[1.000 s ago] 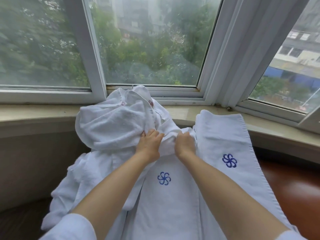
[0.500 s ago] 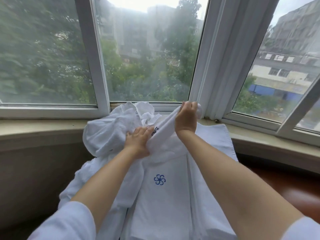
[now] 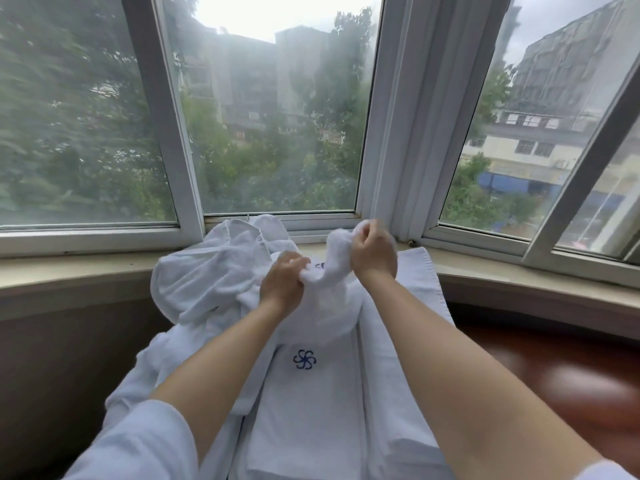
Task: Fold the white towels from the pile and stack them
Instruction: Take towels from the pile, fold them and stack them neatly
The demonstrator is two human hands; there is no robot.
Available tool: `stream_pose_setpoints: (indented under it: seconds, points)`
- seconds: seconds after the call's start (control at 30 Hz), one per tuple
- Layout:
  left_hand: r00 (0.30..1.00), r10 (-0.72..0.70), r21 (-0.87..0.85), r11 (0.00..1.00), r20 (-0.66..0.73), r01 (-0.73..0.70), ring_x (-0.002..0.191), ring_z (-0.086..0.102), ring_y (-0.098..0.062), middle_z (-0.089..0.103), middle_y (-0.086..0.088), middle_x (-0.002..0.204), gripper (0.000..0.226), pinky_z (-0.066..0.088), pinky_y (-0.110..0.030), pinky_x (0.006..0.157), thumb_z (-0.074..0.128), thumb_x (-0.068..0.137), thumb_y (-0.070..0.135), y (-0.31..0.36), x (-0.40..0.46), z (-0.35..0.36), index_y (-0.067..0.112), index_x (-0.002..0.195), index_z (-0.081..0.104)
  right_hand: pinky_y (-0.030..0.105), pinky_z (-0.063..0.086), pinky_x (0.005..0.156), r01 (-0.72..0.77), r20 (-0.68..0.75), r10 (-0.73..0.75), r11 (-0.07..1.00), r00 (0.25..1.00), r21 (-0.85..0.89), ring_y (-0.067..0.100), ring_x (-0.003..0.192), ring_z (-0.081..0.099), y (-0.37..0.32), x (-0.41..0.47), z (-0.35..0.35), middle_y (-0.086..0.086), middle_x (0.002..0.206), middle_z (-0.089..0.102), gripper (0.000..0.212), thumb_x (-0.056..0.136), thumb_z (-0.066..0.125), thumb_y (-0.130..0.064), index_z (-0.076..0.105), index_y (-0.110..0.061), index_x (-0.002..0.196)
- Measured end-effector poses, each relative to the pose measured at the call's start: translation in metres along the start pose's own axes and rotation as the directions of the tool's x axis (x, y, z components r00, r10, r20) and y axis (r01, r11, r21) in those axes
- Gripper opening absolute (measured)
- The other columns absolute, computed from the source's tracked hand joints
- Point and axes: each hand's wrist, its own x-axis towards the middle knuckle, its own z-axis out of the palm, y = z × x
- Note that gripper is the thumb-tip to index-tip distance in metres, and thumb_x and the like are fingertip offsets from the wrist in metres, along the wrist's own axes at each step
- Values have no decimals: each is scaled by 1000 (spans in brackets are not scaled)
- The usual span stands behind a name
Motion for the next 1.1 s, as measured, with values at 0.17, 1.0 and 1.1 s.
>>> stream_pose_setpoints:
  seconds: [0.17,1.0,1.1]
  points:
    - [992,-111,-574,817,-64,55,81,55,-16,61,-4,86,23,49,-35,80,54,74,13,61,6,-30,13,93,68,38,36,106,-206,672,267,964,691,-170,29,134,34,40,-55,21,9,148,25,98,82,70,-21,-1,-16,149]
    - [903,-418,-841,520,-98,149,78,41,-19,42,-6,77,16,38,-27,62,36,94,19,122,-3,-84,10,85,46,48,50,92,-722,799,7,435,601,539,29,113,59,22,-53,-69,6,122,64,47,90,50,-45,57,-21,130]
    - [955,-271,-899,438,-118,14,75,47,-18,48,-14,87,14,42,-29,61,43,99,15,157,-9,-88,3,101,50,43,51,83,-674,705,-100,228,702,703,29,105,60,16,-42,-87,9,114,64,52,94,41,-46,55,-16,134]
